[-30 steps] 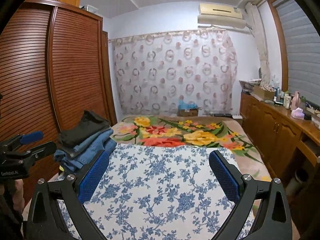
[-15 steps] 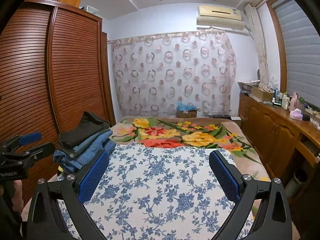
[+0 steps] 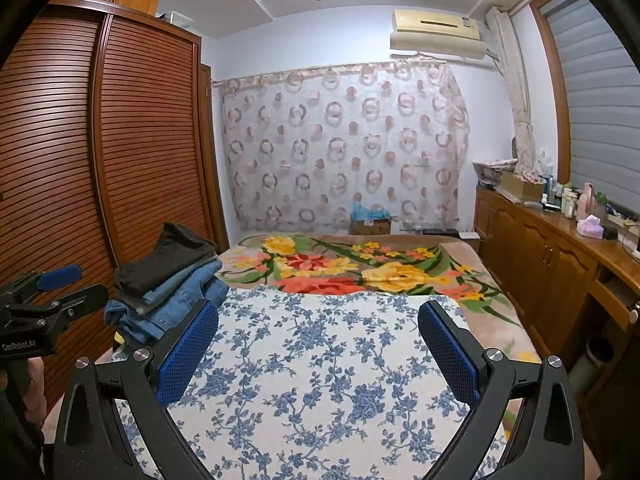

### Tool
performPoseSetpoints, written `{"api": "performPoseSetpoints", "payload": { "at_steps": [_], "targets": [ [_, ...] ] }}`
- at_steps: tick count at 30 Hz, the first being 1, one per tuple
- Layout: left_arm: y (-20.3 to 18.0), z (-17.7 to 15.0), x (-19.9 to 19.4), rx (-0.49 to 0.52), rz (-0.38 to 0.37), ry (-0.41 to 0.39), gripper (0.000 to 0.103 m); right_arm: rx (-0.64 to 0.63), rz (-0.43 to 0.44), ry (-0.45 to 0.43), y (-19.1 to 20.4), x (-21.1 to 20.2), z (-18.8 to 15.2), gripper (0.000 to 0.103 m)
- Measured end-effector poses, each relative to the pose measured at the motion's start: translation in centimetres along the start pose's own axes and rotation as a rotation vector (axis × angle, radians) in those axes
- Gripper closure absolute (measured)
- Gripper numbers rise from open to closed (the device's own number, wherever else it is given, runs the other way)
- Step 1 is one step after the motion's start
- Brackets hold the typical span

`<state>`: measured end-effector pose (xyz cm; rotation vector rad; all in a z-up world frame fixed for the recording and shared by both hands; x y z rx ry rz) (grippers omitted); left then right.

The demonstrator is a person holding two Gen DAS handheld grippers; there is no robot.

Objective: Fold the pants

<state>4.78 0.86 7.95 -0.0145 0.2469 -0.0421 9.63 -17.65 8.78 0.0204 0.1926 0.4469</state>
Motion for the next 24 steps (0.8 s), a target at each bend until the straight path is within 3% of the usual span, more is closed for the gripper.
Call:
{"api": "performPoseSetpoints", "payload": {
  "at_steps": [24],
  "targets": [
    [-0.03,0.05,-0.02,0.0,-0.001,0.0,0.009,0.002,0.0,0.001,-0.12,-0.12,0.04,0.003]
  ]
}}
Point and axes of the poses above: each gripper's, at about its wrist camera, not at the fingertips, and x roughly the way its jaws point, y to its left, z to its top, the point moved 3 cm from there along x, roughly the way its jaws point, and after that the axes turned 10 degrees about -y, right-handed, at the moved point
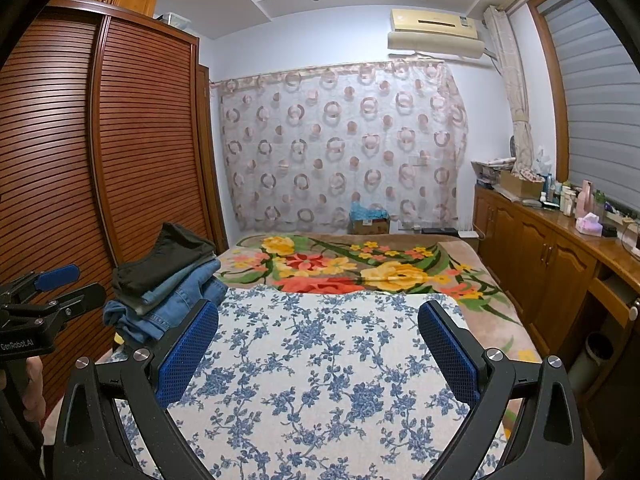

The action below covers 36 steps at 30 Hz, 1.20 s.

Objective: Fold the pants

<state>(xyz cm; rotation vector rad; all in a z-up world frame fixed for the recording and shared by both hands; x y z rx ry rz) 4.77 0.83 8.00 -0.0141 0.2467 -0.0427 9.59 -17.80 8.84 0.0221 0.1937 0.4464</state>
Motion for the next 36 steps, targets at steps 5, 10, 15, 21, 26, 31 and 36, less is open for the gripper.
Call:
{"api": "performPoseSetpoints", "payload": {
  "at_steps": [5,10,15,21,26,31,36],
  "targets": [
    [-0.02,0.0,0.0,0.0,0.001,0.0,0.009,0.0,-0.002,0.001,0.01,0.08,-0.03,0.003],
    [-0.03,-0.02,0.01,0.0,0.001,0.001,0.009,0.001,-0.003,0.001,0.02,0.1,-0.04,0.003],
    [-0.04,-0.01,0.0,0.0,0.0,0.0,0.009,0.002,-0.004,0.003,0.2,0.09,-0.21,0.003],
    [-0.06,0.01,0.0,0.0,0.001,0.0,0.009,0.003,-0.002,0.004,0.16,0.03,-0.24,0.003],
    [-0.06,0.0,0.0,0.0,0.001,0.0,0.009,0.005,-0.003,0.003,0.15,-0.02,-0.32,0.003],
    [0.0,-0.01,0.0,-0.001,0.001,-0.001,0.009,0.005,-0.003,0.003,0.12,-0.02,-0.34,0.003],
    [-0.05,-0.02,-0.01,0.0,0.0,-0.001,0.009,0.005,-0.004,0.003,0.09,-0.03,-0.37,0.003]
  ]
}}
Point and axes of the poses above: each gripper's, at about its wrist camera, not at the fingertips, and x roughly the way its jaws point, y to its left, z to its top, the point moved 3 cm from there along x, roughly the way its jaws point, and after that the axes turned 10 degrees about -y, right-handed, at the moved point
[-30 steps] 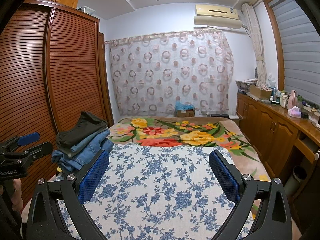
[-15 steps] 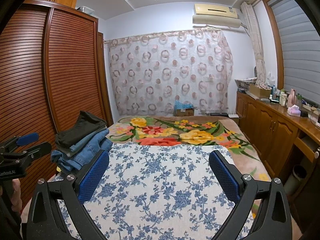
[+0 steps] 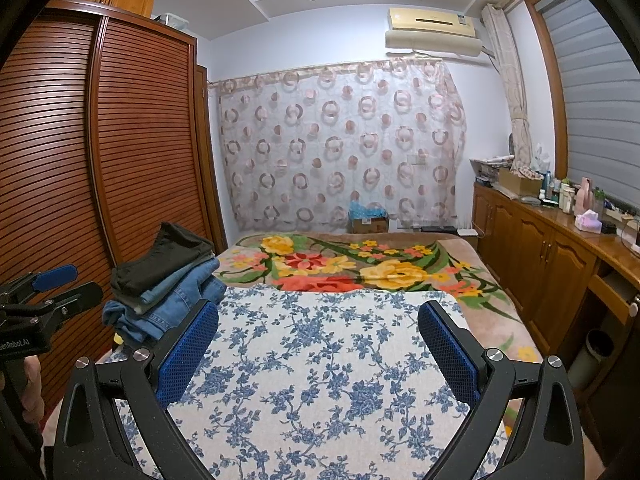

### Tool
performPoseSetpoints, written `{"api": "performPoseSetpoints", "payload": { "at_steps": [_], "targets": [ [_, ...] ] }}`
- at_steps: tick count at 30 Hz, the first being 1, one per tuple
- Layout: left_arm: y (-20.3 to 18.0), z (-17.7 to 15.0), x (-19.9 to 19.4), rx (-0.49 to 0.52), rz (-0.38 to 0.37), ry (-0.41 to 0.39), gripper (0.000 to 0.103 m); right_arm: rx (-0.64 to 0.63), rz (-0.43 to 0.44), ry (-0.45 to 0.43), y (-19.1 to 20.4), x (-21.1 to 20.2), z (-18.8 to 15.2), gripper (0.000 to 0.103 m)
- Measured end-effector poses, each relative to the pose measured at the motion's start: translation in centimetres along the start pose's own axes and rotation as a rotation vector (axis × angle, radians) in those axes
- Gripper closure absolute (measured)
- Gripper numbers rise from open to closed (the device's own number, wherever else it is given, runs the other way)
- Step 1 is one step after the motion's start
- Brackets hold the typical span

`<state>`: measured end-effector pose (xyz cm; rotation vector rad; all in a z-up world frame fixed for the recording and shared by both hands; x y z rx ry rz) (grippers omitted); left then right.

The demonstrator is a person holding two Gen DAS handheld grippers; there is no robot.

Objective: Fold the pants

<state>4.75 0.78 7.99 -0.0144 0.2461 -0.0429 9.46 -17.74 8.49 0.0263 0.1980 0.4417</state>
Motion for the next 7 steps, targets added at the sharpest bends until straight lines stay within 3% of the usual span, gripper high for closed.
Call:
{"api": "performPoseSetpoints", "payload": {
  "at_steps": [7],
  "targets": [
    [-0.01,-0.02,0.0,0.0,0.001,0.0,0.009,0.001,0.001,-0.001,0.2,-0.07,0.07,0.003]
  ]
}}
Point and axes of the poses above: each gripper's, at about its wrist camera, not at the fingertips, and x roughly the way its jaws point, y to its left, z to its top, the point moved 3 cm from there along x, roughly the way its jaws point, and after that the axes turned 10 degrees about -y, right-handed, at the moved point
